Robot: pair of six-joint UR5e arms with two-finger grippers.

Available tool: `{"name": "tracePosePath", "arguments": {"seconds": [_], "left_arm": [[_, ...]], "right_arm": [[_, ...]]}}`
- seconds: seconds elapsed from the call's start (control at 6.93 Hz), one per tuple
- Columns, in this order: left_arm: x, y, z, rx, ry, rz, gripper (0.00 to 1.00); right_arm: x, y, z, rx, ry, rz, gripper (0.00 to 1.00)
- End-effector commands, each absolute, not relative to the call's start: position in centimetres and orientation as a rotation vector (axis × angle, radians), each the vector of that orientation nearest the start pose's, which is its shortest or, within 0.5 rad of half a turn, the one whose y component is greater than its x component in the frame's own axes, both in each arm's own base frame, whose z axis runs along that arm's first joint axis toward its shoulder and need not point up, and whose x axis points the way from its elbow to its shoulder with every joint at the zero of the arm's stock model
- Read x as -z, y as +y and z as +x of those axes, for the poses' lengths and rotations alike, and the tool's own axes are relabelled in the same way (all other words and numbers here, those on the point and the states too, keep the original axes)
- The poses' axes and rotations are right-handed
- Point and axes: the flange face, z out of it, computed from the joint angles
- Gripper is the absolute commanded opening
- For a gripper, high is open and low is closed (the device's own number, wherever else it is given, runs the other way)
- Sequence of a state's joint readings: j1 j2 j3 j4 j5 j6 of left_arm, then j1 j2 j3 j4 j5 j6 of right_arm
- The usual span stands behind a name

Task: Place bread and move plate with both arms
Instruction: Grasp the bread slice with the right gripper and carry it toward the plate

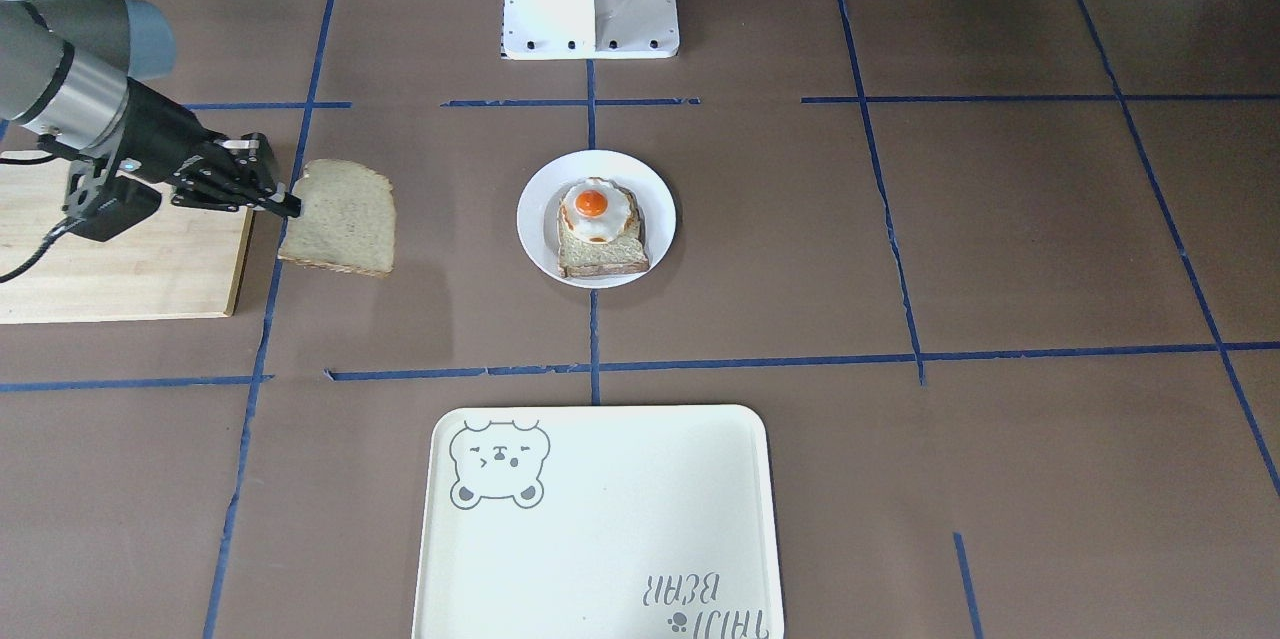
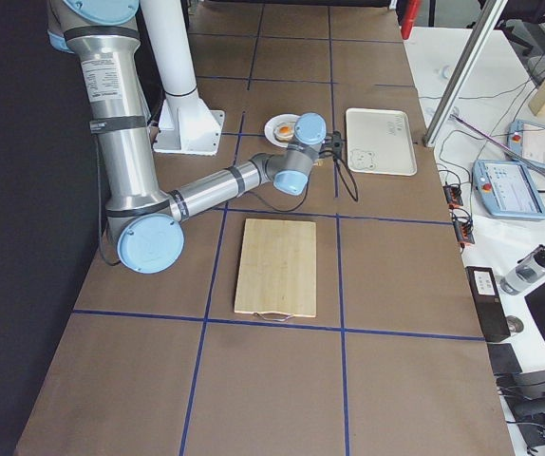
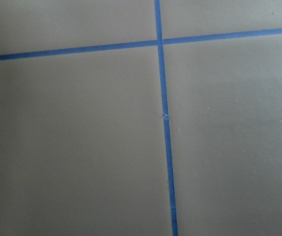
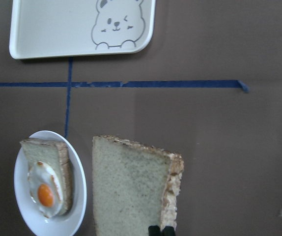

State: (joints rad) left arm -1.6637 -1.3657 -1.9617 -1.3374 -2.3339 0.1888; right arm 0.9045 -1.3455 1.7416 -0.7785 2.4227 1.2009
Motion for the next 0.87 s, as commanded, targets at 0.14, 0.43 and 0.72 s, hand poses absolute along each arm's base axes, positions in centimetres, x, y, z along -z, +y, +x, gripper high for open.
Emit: {"name": "tracePosePath", "arguments": {"seconds": [0.14,0.43,0.72], "left_arm": [[-57.5,-38.4,-9.9,-0.075,0.782,0.072,1.0],[-57.4,-38.4,-9.9,-0.073,0.783,0.072,1.0],[-57.4,-38.4,-9.9,-0.074,0.785,0.072,1.0]], "right_arm": [[-26.3,-45.9,-41.0,0.032,-1.394,0.056,0.0],[-24.0,-46.3,-46.0,0.013,-1.395,0.048,0.0],[-24.2,-44.9,-48.5,0.019,-1.386,0.024,0.0]]}}
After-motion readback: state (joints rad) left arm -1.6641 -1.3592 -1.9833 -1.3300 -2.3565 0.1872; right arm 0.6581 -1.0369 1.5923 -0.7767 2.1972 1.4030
